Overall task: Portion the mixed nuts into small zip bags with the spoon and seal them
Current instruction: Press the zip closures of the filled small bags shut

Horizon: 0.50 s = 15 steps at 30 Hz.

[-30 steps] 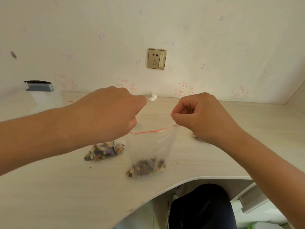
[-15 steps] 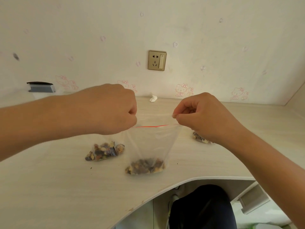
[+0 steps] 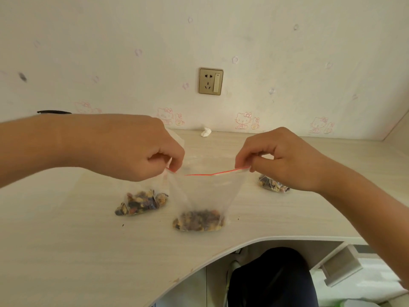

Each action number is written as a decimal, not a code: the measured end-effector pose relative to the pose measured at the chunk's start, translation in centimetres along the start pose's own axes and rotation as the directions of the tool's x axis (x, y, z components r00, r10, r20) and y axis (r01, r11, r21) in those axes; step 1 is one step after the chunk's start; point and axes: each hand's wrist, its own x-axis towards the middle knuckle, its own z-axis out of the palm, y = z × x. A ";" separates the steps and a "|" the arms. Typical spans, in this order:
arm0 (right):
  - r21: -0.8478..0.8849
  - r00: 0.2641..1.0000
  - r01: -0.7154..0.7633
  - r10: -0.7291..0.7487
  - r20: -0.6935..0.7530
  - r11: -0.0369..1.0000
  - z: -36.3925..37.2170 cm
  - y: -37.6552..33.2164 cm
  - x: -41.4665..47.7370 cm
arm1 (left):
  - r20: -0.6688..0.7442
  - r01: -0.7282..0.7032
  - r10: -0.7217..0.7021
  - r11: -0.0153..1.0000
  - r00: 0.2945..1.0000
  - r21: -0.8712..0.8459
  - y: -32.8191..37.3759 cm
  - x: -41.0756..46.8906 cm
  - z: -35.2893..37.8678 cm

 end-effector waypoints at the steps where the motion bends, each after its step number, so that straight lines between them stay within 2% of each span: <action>1: -0.007 1.000 0.021 -0.021 0.010 1.000 0.0 0.1 0.0 | -0.029 -0.014 0.013 1.000 0.999 -0.004 -0.2 -0.1 0.3; 5: -0.011 0.997 0.079 -0.078 0.020 0.997 -0.3 0.9 0.0 | -0.001 -0.093 0.094 0.989 0.996 -0.113 -1.3 -0.1 0.7; 8: 0.026 0.996 0.088 -0.088 0.027 0.996 -0.5 1.4 -0.1 | 0.049 -0.203 0.209 0.973 0.977 -0.112 -2.8 0.0 0.2; 15: 0.102 0.995 0.096 -0.092 -0.043 0.990 -0.4 1.9 -0.7 | -0.128 -0.293 0.269 0.926 0.955 -0.238 -4.9 -0.2 1.7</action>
